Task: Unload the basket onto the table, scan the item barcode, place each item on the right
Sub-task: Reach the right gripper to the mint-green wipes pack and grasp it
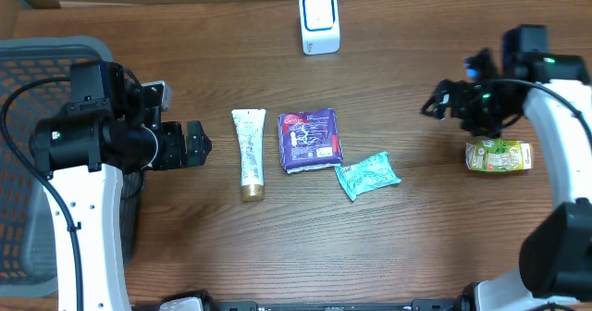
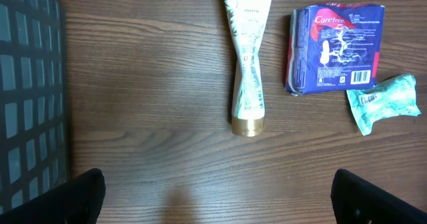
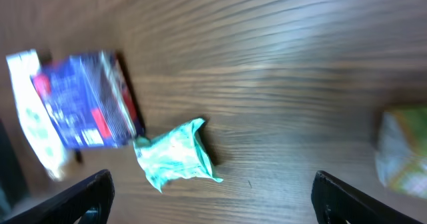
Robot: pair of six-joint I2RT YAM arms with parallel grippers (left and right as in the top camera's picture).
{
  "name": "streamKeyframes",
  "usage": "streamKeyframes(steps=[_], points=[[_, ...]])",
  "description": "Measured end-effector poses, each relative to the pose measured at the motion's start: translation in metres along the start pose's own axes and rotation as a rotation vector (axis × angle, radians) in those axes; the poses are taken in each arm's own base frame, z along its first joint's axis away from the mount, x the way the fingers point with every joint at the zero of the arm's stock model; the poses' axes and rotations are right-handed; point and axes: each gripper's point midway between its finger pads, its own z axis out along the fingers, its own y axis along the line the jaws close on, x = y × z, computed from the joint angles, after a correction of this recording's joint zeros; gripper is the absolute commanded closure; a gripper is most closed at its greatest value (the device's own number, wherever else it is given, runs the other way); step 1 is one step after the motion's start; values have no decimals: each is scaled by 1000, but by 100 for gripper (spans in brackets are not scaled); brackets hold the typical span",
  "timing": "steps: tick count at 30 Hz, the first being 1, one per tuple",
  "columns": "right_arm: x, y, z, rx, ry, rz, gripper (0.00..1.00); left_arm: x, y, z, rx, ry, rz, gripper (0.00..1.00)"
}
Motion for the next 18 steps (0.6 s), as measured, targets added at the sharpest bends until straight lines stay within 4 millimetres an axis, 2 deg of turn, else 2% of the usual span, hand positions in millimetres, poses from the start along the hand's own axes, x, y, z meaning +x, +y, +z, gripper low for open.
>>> streamKeyframes(steps=[3,4,6,10,15,18], points=[[12,15,33,-16,106,-121,11,0,0,0,0,0,0,0],[20,19,50,-20,169,-172,13,0,0,0,0,0,0,0],[35,25,65,-25,250,-242,15,0,0,0,0,0,0,0],[50,32,84,-38,332,-351,16,0,0,0,0,0,0,1],[48,27,99,-51,334,-398,29,0,0,0,0,0,0,1],[58,19,116,-64,359,-392,31,0,0,0,0,0,0,0]])
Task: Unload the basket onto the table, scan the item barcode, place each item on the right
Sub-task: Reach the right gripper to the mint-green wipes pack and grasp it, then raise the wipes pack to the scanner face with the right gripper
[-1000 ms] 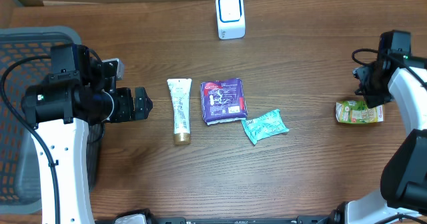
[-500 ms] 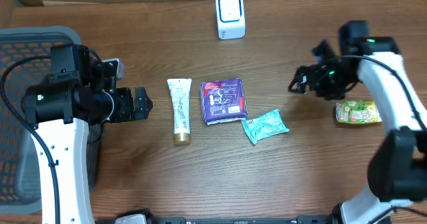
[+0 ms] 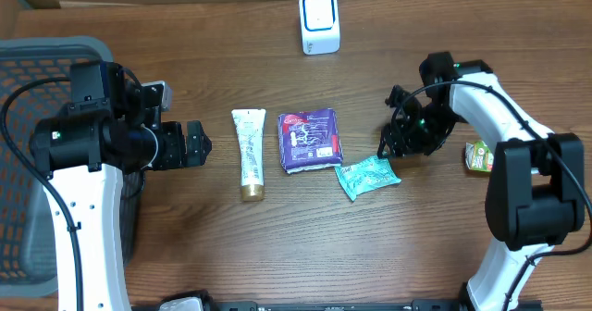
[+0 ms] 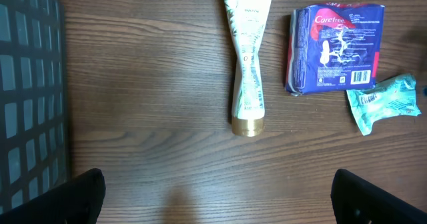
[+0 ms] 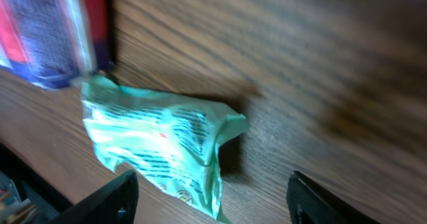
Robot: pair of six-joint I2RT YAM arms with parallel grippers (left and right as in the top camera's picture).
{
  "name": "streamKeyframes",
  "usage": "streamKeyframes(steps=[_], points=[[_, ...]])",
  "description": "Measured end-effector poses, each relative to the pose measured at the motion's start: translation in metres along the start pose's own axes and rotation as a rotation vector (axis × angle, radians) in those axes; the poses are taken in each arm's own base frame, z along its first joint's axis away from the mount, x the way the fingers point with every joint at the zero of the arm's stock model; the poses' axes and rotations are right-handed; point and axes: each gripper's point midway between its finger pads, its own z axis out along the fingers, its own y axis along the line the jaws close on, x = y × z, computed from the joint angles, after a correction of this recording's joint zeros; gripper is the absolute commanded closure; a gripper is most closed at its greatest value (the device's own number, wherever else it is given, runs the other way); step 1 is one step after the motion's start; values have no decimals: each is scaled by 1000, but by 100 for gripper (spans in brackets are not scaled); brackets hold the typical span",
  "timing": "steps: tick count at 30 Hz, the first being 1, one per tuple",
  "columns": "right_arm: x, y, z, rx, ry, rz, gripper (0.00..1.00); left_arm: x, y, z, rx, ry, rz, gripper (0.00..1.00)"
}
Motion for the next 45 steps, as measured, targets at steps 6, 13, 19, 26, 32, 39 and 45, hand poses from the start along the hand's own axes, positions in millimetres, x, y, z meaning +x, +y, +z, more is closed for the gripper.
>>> streamKeyframes(steps=[6,13,19,26,32,39,45], points=[[11,1,25,-68,10,7,34,0,0,0,0,0,0,1],[14,11,38,-166,-35,18,73,0,0,0,0,0,0,1],[16,15,40,-200,-19,193,96,0,0,0,0,0,0,0],[21,26,1,-312,19,308,96,0,0,0,0,0,0,0],[-21,50,-108,-272,-273,108,96,0,0,0,0,0,0,1],[-24,109,-188,-271,-483,-99,96,0,0,0,0,0,0,0],[-10,137,-226,-272,-565,-144,96,0,0,0,0,0,0,1]])
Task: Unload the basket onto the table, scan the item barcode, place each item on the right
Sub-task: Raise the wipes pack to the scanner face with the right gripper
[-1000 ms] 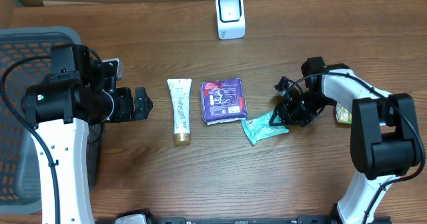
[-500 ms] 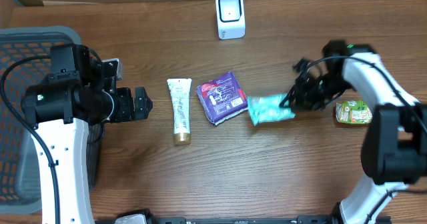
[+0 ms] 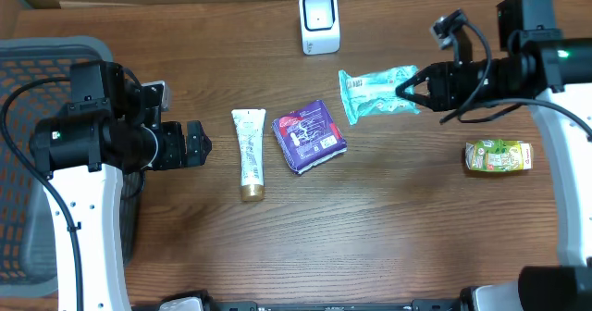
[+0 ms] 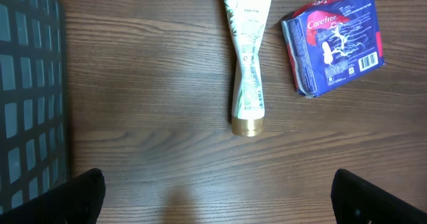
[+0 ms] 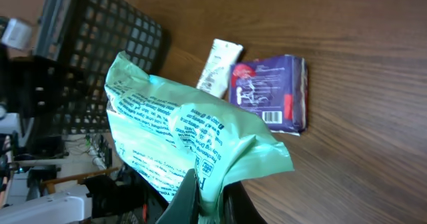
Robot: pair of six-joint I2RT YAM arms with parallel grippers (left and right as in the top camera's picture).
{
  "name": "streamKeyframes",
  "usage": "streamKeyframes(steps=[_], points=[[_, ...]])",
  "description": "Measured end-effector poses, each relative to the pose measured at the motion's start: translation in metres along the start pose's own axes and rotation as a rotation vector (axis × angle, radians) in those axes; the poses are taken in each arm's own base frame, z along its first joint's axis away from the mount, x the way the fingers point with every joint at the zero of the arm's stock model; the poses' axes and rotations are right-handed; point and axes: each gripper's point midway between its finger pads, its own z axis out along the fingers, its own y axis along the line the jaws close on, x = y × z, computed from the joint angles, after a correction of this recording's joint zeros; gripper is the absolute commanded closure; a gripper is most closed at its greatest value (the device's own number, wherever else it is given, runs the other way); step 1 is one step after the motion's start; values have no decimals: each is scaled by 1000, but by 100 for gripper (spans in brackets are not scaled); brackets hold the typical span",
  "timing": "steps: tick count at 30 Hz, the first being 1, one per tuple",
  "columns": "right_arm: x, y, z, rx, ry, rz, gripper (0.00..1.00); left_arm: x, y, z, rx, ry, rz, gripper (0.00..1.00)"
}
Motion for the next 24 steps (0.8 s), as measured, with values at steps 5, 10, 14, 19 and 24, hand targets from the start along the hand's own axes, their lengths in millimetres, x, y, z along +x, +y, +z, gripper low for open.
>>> streamKeyframes(steps=[5,10,14,19,24], points=[[-5,17,-15,3,-41,18,96,0,0,0,0,0,0,0],[-17,25,-28,51,-82,49,96,0,0,0,0,0,0,0],[-38,40,-45,171,-159,8,97,0,0,0,0,0,0,1],[-59,77,-45,376,-261,-112,96,0,0,0,0,0,0,0],[-99,50,-5,849,-369,-224,96,0,0,0,0,0,0,0]])
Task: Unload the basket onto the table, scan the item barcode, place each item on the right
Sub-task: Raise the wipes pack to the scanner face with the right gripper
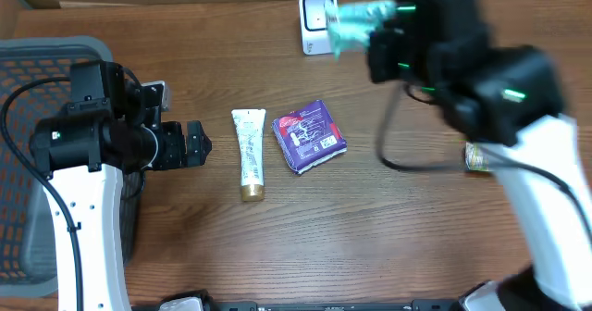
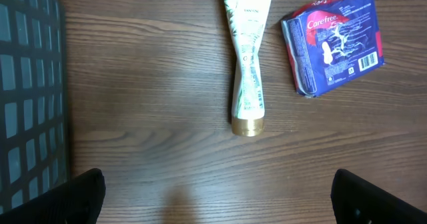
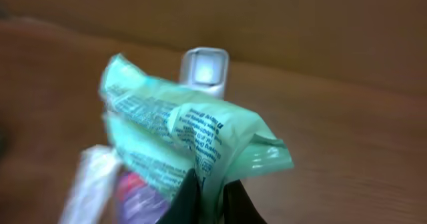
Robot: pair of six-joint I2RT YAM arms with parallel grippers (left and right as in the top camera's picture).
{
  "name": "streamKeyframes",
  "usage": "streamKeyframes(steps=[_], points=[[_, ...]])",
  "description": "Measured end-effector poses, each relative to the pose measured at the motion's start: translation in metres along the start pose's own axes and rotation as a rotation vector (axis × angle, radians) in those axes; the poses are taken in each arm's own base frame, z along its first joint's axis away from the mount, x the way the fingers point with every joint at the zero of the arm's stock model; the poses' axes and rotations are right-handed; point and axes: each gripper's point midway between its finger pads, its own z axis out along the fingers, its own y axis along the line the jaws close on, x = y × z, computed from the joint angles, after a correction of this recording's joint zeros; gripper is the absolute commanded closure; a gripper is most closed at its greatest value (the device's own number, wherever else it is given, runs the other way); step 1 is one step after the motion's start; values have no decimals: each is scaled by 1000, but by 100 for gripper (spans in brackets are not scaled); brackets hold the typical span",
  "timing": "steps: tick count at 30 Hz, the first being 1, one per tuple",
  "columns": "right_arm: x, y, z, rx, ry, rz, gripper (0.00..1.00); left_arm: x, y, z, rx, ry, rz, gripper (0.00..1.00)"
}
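Observation:
A crumpled green packet [image 3: 175, 132] is pinched at its lower edge by my right gripper [image 3: 212, 199], which is shut on it. The packet hangs in the air just in front of the white scanner [image 3: 205, 67], its printed side toward the wrist camera. From overhead the green packet [image 1: 357, 17] overlaps the scanner [image 1: 316, 24] at the table's back edge, and the raised right arm hides its own jaws. My left gripper [image 2: 220, 201] is open above bare wood, away from all items.
A white tube with a gold cap [image 1: 248, 152] and a purple pack [image 1: 310, 137] lie mid-table. A green-yellow packet [image 1: 475, 159] shows partly under the right arm. A black mesh basket [image 1: 32, 177] stands at the left.
My right gripper, still shut on the green packet, has gone from the right of the scanner to directly in front of it, and the arm now stands higher. The left arm has not moved.
The green packet lay beside the purple pack while my right gripper was open far to the right. Then the gripper was down at the packet. Later it held the packet aloft, the purple pack turned askew. Now the packet is at the scanner.

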Motion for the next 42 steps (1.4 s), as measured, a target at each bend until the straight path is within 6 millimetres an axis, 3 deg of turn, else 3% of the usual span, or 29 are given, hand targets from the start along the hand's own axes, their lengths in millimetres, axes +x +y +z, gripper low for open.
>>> streamKeyframes(steps=[4,6,9,14,18,23,28,34,42], points=[[-16,2,61,283,-83,-86,96,0,0,0,0,2,0,0],[-17,11,110,416,-110,-182,96,0,0,1,0,2,0,0],[-37,21,159,523,-206,-302,96,1,0,1,0,3,-1,0],[-67,18,191,606,-301,-500,96,1,0,2,0,6,-1,0],[-63,13,223,551,-257,-718,96,1,0,2,0,7,-1,0],[-43,7,267,475,-211,-849,96,1,0,2,0,6,-1,0],[-28,13,288,400,-196,-902,96,1,0,2,0,6,-1,0],[6,26,316,327,-128,-965,96,1,0,2,0,6,-1,0],[5,24,315,374,-126,-952,96,1,0,2,0,6,-1,1]])
